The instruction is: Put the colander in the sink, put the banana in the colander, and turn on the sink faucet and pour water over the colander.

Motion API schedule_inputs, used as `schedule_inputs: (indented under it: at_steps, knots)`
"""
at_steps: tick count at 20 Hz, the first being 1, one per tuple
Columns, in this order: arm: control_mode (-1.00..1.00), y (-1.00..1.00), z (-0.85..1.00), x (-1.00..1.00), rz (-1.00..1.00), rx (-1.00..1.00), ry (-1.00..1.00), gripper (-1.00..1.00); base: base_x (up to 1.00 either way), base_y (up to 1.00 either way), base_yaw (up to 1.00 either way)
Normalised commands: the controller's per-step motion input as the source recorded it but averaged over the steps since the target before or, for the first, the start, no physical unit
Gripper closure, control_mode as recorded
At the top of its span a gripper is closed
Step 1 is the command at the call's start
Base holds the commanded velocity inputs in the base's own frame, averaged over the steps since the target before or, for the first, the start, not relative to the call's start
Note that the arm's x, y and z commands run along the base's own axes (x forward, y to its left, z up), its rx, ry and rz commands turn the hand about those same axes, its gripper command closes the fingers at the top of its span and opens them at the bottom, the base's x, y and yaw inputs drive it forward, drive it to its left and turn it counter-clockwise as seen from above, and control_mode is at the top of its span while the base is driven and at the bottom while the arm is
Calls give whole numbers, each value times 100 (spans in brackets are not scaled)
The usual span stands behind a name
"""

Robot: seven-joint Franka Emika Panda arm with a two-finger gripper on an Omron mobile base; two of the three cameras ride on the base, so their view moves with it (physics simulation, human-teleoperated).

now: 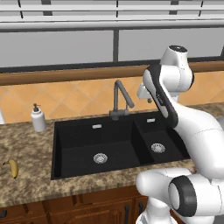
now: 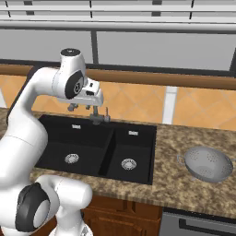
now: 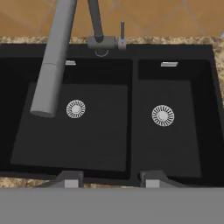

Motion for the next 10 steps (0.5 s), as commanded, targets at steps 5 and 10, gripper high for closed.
schedule_inputs:
  at_steps: [5, 10]
  knots:
    - [-100, -15, -6, -40, -1, 0, -7, -100, 0, 0, 0]
    - [-100, -86, -37, -44, -8, -2, -4, -100, 0, 0, 0]
